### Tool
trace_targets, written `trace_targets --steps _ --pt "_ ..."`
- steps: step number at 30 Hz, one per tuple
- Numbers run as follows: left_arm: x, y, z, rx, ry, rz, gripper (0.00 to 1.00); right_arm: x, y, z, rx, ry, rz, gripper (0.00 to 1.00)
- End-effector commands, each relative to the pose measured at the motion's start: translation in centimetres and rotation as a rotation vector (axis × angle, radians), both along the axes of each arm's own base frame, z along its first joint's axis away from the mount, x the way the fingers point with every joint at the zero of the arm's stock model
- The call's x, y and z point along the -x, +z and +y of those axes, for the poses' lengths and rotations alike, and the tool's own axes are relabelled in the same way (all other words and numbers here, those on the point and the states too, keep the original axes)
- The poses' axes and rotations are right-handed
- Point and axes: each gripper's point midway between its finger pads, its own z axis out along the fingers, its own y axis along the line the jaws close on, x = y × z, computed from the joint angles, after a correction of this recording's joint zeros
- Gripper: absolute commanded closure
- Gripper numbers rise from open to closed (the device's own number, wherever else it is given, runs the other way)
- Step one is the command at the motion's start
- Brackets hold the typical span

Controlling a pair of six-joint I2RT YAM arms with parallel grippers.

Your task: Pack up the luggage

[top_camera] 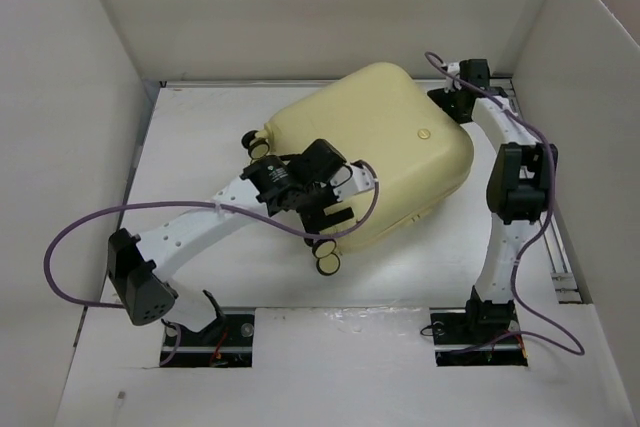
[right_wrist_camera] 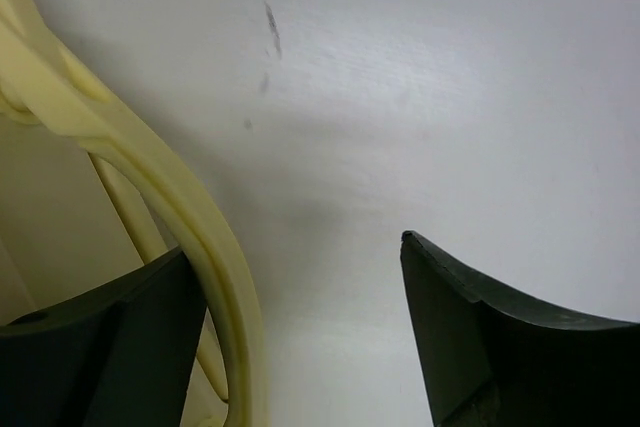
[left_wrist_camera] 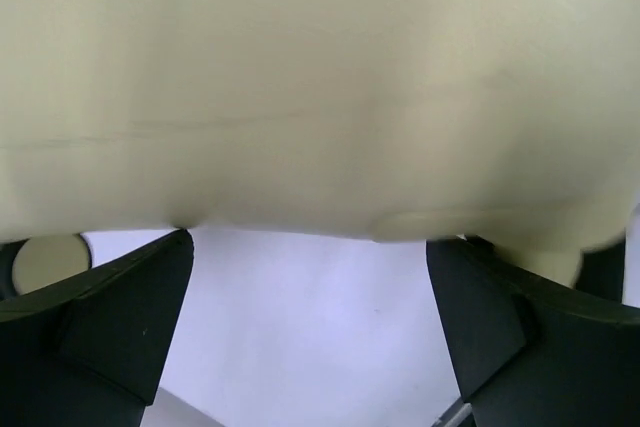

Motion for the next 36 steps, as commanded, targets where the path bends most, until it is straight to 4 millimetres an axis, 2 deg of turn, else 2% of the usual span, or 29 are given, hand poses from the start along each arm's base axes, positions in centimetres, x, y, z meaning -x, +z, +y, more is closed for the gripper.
trace_targets --steps 1,2,3,4,5,7,8,9,11,13,16,17,18,19,20,21,22,24,25,26,27,28,29,30,33,35,36 --pt "-4.4 3.3 0.8 0.060 0.069 -0.147 0.00 2.4 19.4 -3.9 -0.065 -0.305 -0.382 0.19" --pt "-5.3 3.2 2.3 0.037 0.117 -0.153 0.00 3.2 19.6 -4.9 -0.062 -0.345 -0.378 0.19" --pt "-6.1 4.0 3.3 0.048 0.166 -0.157 0.00 4.0 19.6 -5.9 -0.061 -0.384 -0.373 0.19" --pt "-7.4 4.3 5.4 0.052 0.247 -0.155 0.00 5.2 19.8 -7.4 -0.079 -0.435 -0.374 0.19" --pt "-8.0 4.2 6.2 0.042 0.276 -0.149 0.00 5.9 19.9 -8.2 -0.087 -0.462 -0.377 0.19" --pt "-9.1 5.4 7.4 0.067 0.323 -0.166 0.00 7.1 20.3 -9.8 -0.102 -0.496 -0.395 0.19" --pt "-10.2 5.7 8.5 0.080 0.352 -0.181 0.00 8.0 20.4 -10.1 -0.108 -0.510 -0.402 0.19" --pt "-11.0 6.1 8.8 0.089 0.362 -0.193 0.00 8.2 20.4 -10.1 -0.109 -0.510 -0.408 0.19" --pt "-12.6 6.5 10.1 0.078 0.395 -0.206 0.00 8.5 20.2 -11.2 -0.116 -0.511 -0.415 0.17" --pt "-14.1 6.5 10.5 0.072 0.393 -0.222 0.00 7.8 19.2 -11.7 -0.122 -0.457 -0.382 0.17" --pt "-16.5 7.3 11.6 0.073 0.411 -0.276 0.00 8.0 18.7 -11.0 -0.118 -0.398 -0.339 0.18" --pt "-18.2 7.7 12.0 0.069 0.416 -0.302 0.00 8.3 18.2 -10.9 -0.119 -0.400 -0.318 0.18" --pt "-19.8 8.1 13.3 0.069 0.450 -0.325 0.00 8.7 17.7 -10.6 -0.114 -0.400 -0.304 0.18" --pt "-20.8 8.3 13.1 0.081 0.432 -0.325 0.00 9.8 18.5 -10.6 -0.106 -0.408 -0.322 0.18" --pt "-21.8 10.1 12.9 0.104 0.409 -0.350 0.00 10.6 18.4 -10.7 -0.094 -0.423 -0.320 0.18" --pt "-22.8 8.9 12.7 0.068 0.348 -0.324 0.00 11.3 18.3 -10.5 -0.094 -0.423 -0.325 0.18" --pt "-22.7 8.9 11.6 0.084 0.278 -0.297 0.00 12.6 18.1 -10.1 -0.099 -0.415 -0.335 0.18" --pt "-23.1 8.1 11.0 0.074 0.192 -0.283 0.00 14.2 17.4 -9.7 -0.100 -0.416 -0.325 0.18" --pt "-23.0 7.6 10.6 0.073 0.144 -0.273 0.00 15.3 15.8 -9.4 -0.100 -0.419 -0.282 0.18" --pt "-22.9 7.7 9.7 0.083 0.066 -0.276 0.00 16.5 16.2 -9.7 -0.098 -0.432 -0.288 0.18" --pt "-23.0 7.1 9.3 0.084 0.038 -0.264 0.00 17.5 15.7 -10.1 -0.087 -0.455 -0.269 0.18" --pt "-23.4 6.3 8.9 0.086 0.019 -0.250 0.00 18.6 15.0 -10.7 -0.085 -0.479 -0.243 0.17" --pt "-23.0 5.4 8.8 0.080 0.001 -0.207 0.00 19.9 14.3 -10.9 -0.091 -0.512 -0.235 0.17" --pt "-22.9 4.9 8.5 0.075 -0.018 -0.185 0.00 20.6 13.8 -10.7 -0.091 -0.513 -0.221 0.17" --pt "-22.9 3.2 7.8 0.086 -0.041 -0.108 0.00 23.3 12.6 -11.9 -0.071 -0.626 -0.207 0.17" --pt "-23.5 2.4 7.5 0.095 -0.022 -0.094 0.00 24.7 12.2 -12.7 -0.037 -0.693 -0.206 0.17" --pt "-24.5 2.5 7.6 0.101 0.021 -0.120 0.00 25.7 11.9 -13.0 -0.043 -0.744 -0.214 0.17"
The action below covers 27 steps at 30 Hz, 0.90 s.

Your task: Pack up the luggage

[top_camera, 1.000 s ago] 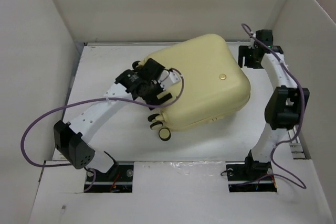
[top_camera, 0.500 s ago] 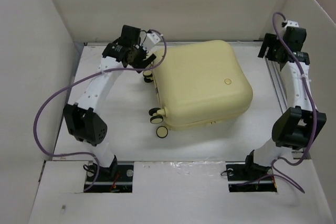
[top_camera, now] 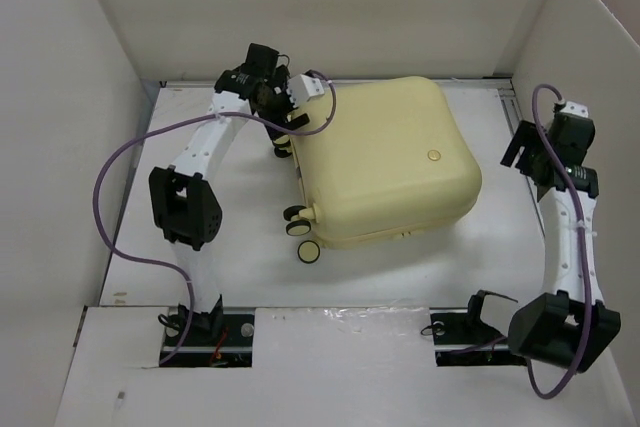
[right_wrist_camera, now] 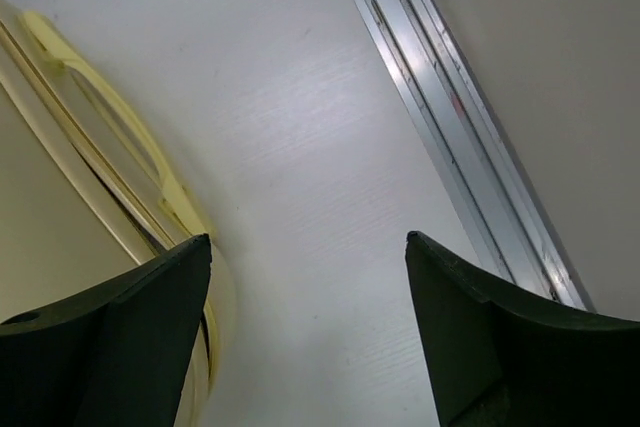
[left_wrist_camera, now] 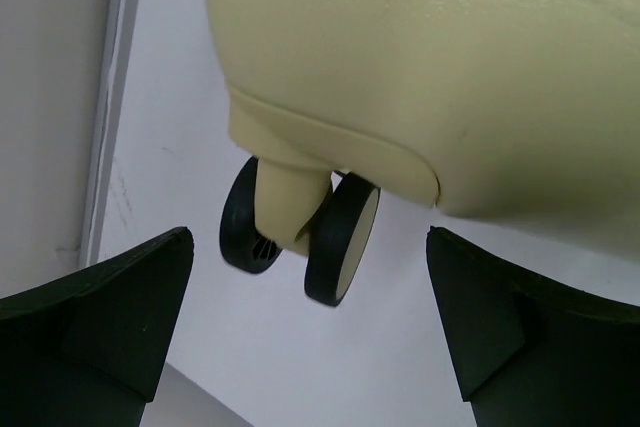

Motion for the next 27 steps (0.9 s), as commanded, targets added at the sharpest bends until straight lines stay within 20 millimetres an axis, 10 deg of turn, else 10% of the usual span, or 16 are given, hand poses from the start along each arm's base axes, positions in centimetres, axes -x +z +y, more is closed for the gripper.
trace_targets --steps 1,6,11,12,13,21,27 --pt "-1.1 0.6 -0.7 0.030 -0.001 -0.025 0.00 2.5 -1.1 -1.1 -0.014 -0.152 0.003 0.17" --pt "-4.0 -1.6 0.2 0.008 0.138 -0.055 0.08 5.9 -4.3 0.5 -0.155 -0.263 -0.041 0.20" --pt "-4.0 -2.4 -0.3 0.048 0.157 -0.030 0.59 8.8 -8.2 3.7 -0.294 -0.312 -0.068 0.31" --pt "-3.9 -2.8 -0.3 0.045 0.157 -0.021 0.92 9.1 -8.6 3.8 -0.291 -0.329 -0.069 0.32" --pt "-3.4 -2.8 -0.4 0.060 0.164 -0.008 1.00 9.3 -9.1 4.5 -0.305 -0.315 -0.057 0.35" --pt "0.8 -2.2 -0.2 0.091 0.143 0.017 1.00 5.5 -12.4 9.5 -0.381 -0.164 0.026 0.44" --pt "8.9 -4.5 0.3 -0.041 0.050 0.050 1.00 -4.2 -9.4 14.5 -0.405 0.107 -0.062 0.46"
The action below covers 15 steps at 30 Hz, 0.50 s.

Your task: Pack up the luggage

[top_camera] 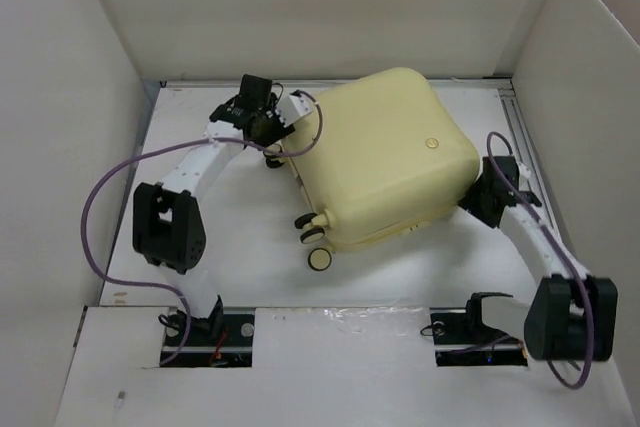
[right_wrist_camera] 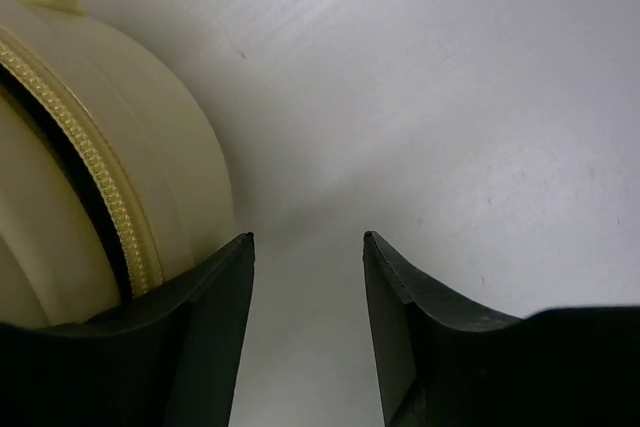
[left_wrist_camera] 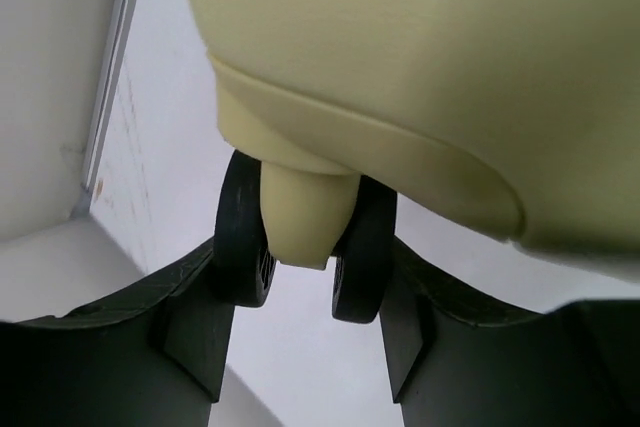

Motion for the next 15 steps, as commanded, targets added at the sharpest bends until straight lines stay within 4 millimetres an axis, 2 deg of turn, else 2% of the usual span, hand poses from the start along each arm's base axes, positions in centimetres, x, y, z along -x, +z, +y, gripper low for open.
trace_targets --steps 1,2,3,4,5,6,7,8,9,10,11,12,13,14,15 --pt "10.2 -1.1 -4.1 -0.001 -0.173 0.159 1.00 -13.0 7.0 7.1 -0.095 0.333 -0.327 0.46" --pt "12.0 -1.6 -4.6 -0.030 -0.216 0.175 1.00 -15.0 7.5 8.4 -0.102 0.401 -0.336 0.46" --pt "14.8 -3.5 -4.7 -0.068 -0.256 0.229 1.00 -16.7 8.3 10.6 -0.136 0.507 -0.350 0.47" --pt "18.4 -2.9 -7.0 -0.081 -0.373 0.223 1.00 -18.4 9.0 12.9 -0.117 0.629 -0.367 0.47" --pt "21.1 -4.1 -7.6 -0.096 -0.406 0.254 1.00 -21.6 10.4 15.7 -0.161 0.739 -0.396 0.47" --pt "23.3 -4.1 -8.4 -0.109 -0.453 0.263 1.00 -23.0 11.5 17.7 -0.176 0.817 -0.430 0.45" --pt "25.7 -3.4 -9.6 -0.093 -0.511 0.252 1.00 -23.6 12.0 20.2 -0.201 0.897 -0.430 0.45" --pt "29.9 -3.1 -12.0 -0.099 -0.644 0.258 1.00 -26.4 14.0 22.4 -0.198 0.976 -0.487 0.43" --pt "32.0 -2.7 -12.9 -0.076 -0.659 0.266 1.00 -26.9 14.8 23.9 -0.211 1.029 -0.493 0.43" --pt "33.5 -1.5 -14.3 -0.052 -0.704 0.255 1.00 -26.3 14.7 25.2 -0.243 1.084 -0.442 0.40" --pt "34.8 -0.7 -14.9 -0.045 -0.737 0.257 0.85 -26.9 18.4 27.1 -0.190 1.156 -0.522 0.38" --pt "34.9 -0.1 -15.5 -0.034 -0.745 0.261 0.75 -27.3 17.1 27.7 -0.176 1.166 -0.486 0.36" --pt "34.3 2.1 -16.7 0.006 -0.730 0.229 0.68 -27.3 17.5 27.7 -0.141 1.158 -0.483 0.33" --pt "33.9 2.5 -17.2 -0.003 -0.722 0.224 0.61 -27.5 17.4 27.5 -0.129 1.146 -0.480 0.31" --pt "33.7 3.3 -17.3 -0.015 -0.722 0.215 0.40 -26.9 17.7 27.2 -0.120 1.139 -0.485 0.30"
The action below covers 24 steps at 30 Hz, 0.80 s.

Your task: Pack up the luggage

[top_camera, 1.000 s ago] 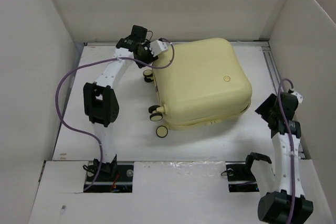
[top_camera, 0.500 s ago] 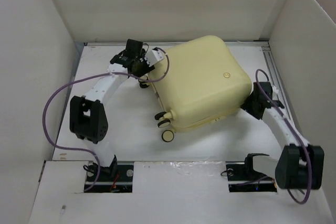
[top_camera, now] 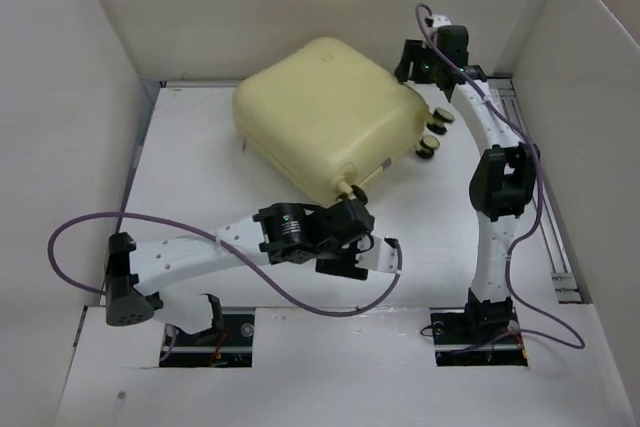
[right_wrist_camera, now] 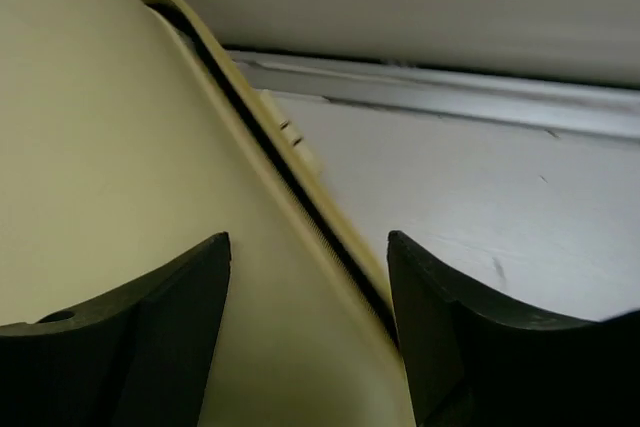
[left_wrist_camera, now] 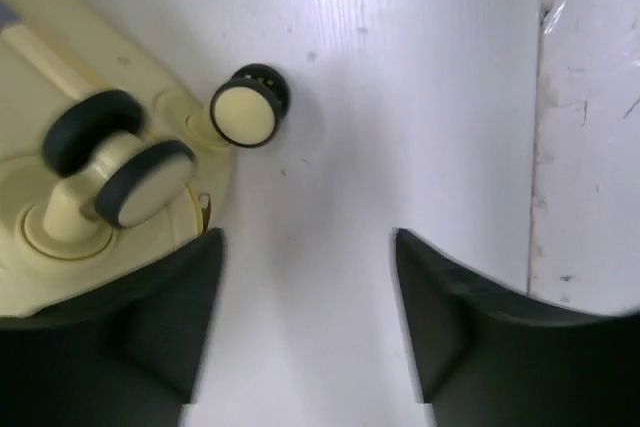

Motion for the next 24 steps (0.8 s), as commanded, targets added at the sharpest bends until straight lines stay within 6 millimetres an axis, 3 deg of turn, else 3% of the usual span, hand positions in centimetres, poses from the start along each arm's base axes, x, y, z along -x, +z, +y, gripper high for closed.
trace_targets --steps 1,2,5,8,9,10,11,13,17,19,21,24 --pt "1.2 2.0 -1.6 0.032 -0.034 0.111 0.28 8.0 5.1 13.8 -0.086 0.423 -0.015 0.30" --pt "0.7 4.2 -2.5 0.082 -0.031 0.086 0.22 7.9 5.5 13.0 -0.092 0.398 -0.034 0.29" --pt "0.2 6.7 -3.4 0.123 -0.043 0.036 0.15 8.7 6.3 8.5 -0.095 0.313 -0.040 0.29" --pt "-1.3 7.5 -3.7 0.131 -0.008 -0.049 0.12 9.7 8.0 4.1 -0.082 0.236 -0.065 0.29" --pt "-2.0 7.5 -3.6 0.122 0.011 -0.085 0.07 10.1 8.3 2.9 -0.068 0.216 -0.067 0.29" --pt "-2.9 7.4 -3.9 0.121 0.033 -0.128 0.01 10.4 7.9 1.3 -0.059 0.189 -0.061 0.28" --pt "-4.8 7.3 -3.4 0.090 0.088 -0.207 0.01 11.2 9.0 0.3 -0.054 0.166 -0.074 0.28" --pt "-6.9 7.0 -3.5 0.070 0.132 -0.245 0.01 12.1 9.2 -2.0 -0.044 0.128 -0.066 0.28" --pt "-12.6 8.6 -4.2 0.122 0.242 -0.269 0.00 14.7 9.0 -4.3 -0.009 0.128 -0.069 0.26" --pt "-13.8 9.2 -5.4 0.141 0.216 -0.274 0.00 16.3 7.8 -4.5 -0.020 0.160 -0.041 0.26" --pt "-15.4 8.1 -6.6 0.129 0.198 -0.262 0.00 17.6 5.8 -5.5 -0.035 0.169 0.000 0.25" --pt "-16.1 6.3 -8.5 0.123 0.144 -0.203 0.00 18.9 4.2 -6.1 -0.071 0.189 0.017 0.25"
